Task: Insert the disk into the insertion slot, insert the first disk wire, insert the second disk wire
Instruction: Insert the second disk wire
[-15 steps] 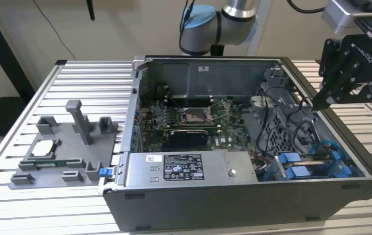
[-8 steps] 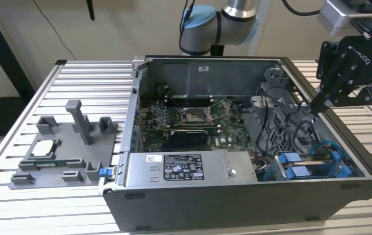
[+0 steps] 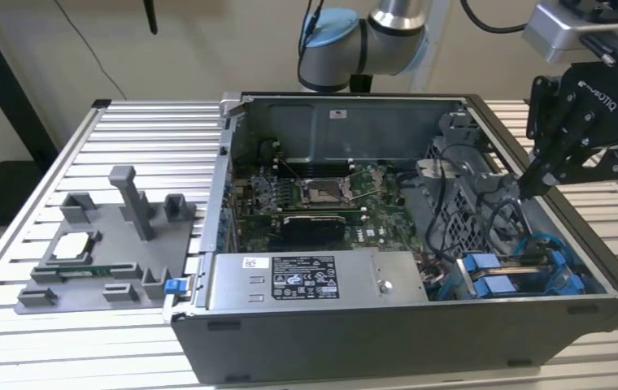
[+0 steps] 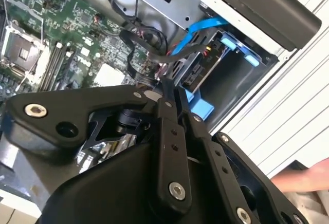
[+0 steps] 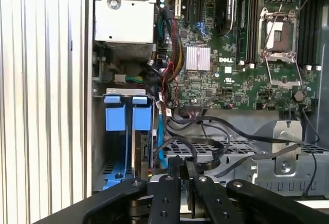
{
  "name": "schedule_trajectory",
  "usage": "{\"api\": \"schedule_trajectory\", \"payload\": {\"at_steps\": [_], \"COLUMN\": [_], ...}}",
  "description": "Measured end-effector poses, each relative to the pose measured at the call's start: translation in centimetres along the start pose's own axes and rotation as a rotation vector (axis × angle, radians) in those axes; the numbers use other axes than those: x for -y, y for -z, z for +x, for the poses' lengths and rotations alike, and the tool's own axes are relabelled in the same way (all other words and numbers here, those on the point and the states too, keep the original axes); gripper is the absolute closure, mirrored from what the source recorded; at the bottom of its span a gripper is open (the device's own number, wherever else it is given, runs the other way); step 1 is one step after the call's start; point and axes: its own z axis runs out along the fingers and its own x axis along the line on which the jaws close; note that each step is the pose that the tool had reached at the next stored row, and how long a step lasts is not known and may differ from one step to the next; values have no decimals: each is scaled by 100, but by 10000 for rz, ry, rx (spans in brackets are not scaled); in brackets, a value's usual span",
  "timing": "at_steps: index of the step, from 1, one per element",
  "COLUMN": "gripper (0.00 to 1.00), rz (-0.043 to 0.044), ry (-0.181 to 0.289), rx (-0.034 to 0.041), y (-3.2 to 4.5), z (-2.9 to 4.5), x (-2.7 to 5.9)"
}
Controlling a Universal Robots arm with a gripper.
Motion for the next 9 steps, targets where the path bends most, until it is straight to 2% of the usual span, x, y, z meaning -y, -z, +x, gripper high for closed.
{"api": "schedule_trajectory", "payload": {"at_steps": [3,4,9], "gripper": [100,100,100], "rz": [290,319,323], "ry": [44,52,57], "rx": [-62,-67,-73], "y": [-5,-8,-9], "z": [1,1,1], "x": [-27,-30,-30]}}
